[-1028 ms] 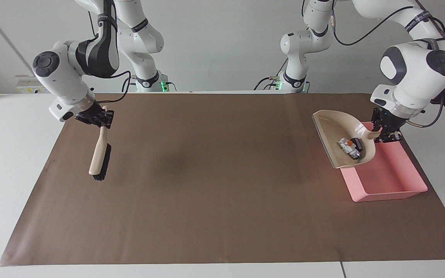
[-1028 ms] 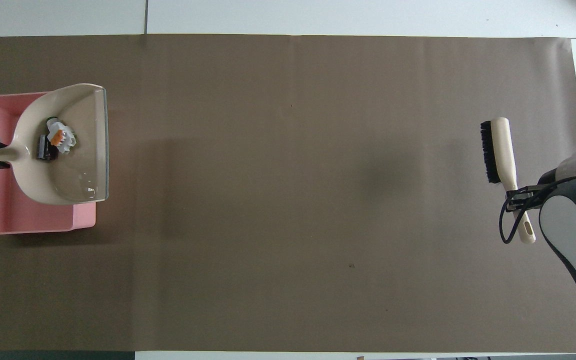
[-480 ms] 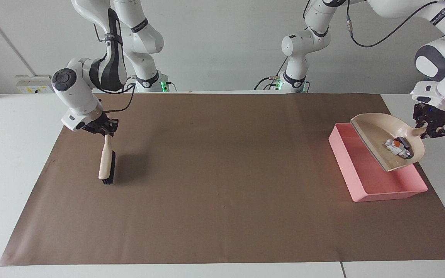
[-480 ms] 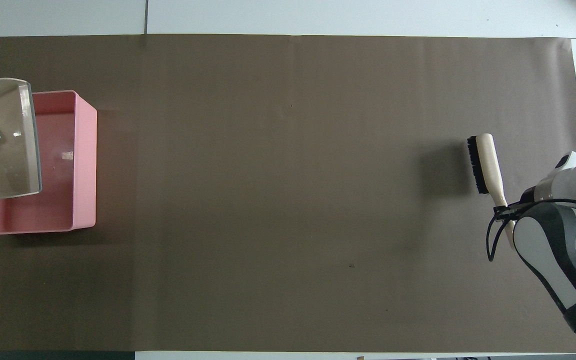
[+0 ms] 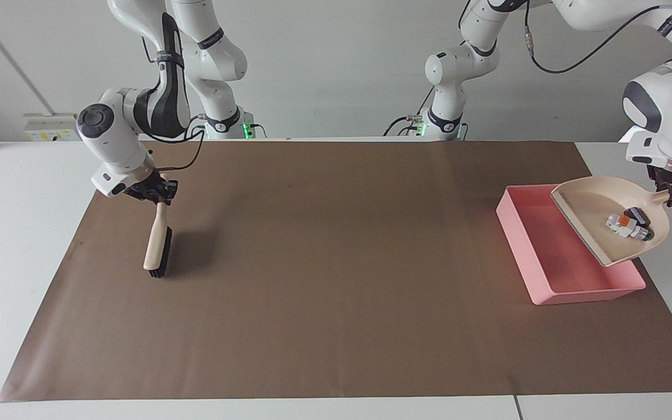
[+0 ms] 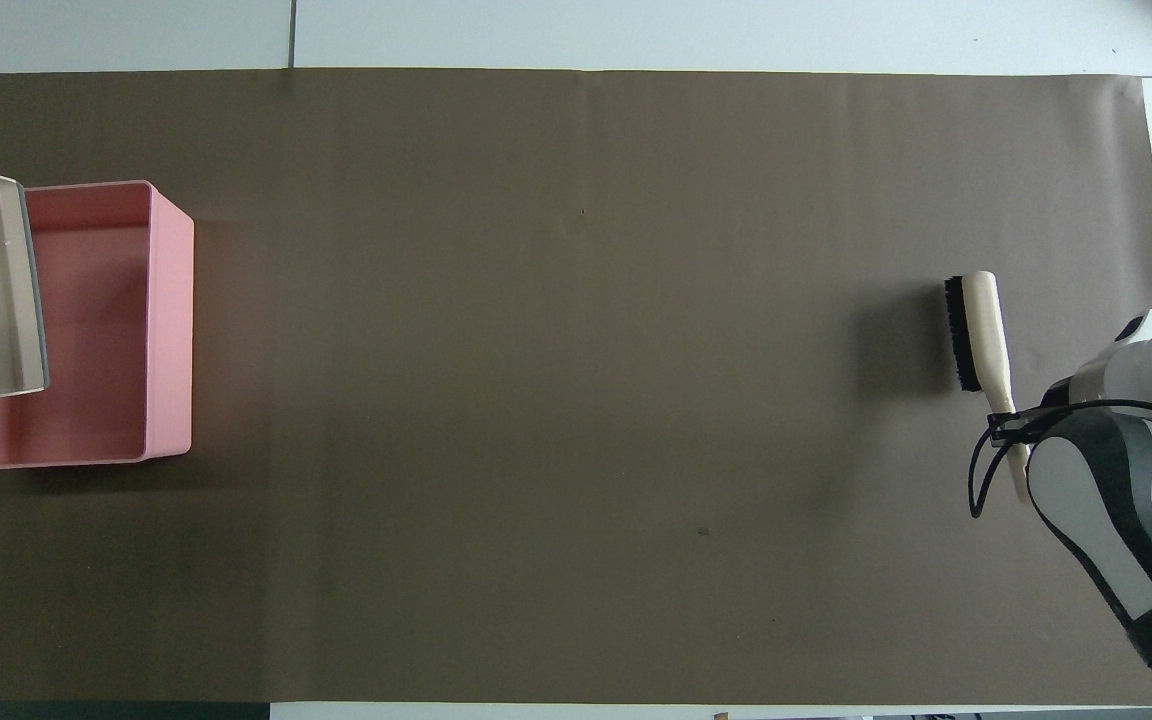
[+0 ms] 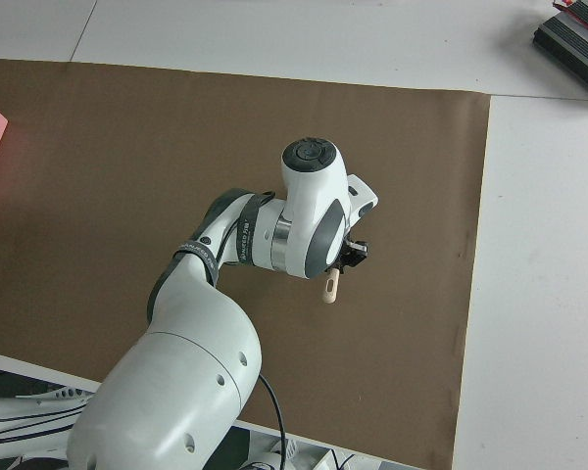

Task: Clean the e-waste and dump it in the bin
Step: 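Tip the dustpan over the pink bin with the left gripper, then lower the empty dustpan back onto the table with the left gripper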

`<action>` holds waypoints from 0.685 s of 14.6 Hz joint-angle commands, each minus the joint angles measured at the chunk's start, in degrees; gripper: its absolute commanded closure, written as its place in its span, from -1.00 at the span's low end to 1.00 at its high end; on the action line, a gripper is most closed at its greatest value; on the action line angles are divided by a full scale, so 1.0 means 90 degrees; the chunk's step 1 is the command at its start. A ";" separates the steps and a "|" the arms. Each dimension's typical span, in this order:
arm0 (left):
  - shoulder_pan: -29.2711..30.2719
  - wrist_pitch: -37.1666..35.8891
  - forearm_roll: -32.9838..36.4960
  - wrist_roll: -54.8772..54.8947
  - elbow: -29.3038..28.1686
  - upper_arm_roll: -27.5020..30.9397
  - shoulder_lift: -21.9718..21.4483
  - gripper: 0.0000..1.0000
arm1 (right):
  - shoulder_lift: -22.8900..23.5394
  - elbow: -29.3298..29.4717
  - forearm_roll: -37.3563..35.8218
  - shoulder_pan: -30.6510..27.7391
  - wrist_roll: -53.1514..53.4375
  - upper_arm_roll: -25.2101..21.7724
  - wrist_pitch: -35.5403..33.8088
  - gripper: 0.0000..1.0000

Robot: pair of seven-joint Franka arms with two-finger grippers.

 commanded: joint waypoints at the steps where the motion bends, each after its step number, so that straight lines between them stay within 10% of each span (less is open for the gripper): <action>1: -0.0260 0.0135 0.0931 -0.0869 -0.0374 0.0040 -0.0087 1.00 | -0.0264 -0.0359 -0.0118 -0.0122 0.0120 0.0110 0.0283 0.99; 10: -0.0641 -0.0382 0.2837 -0.1526 -0.0679 0.0050 -0.0214 1.00 | -0.0371 -0.0593 -0.0118 -0.0113 -0.0046 0.0120 0.0411 0.68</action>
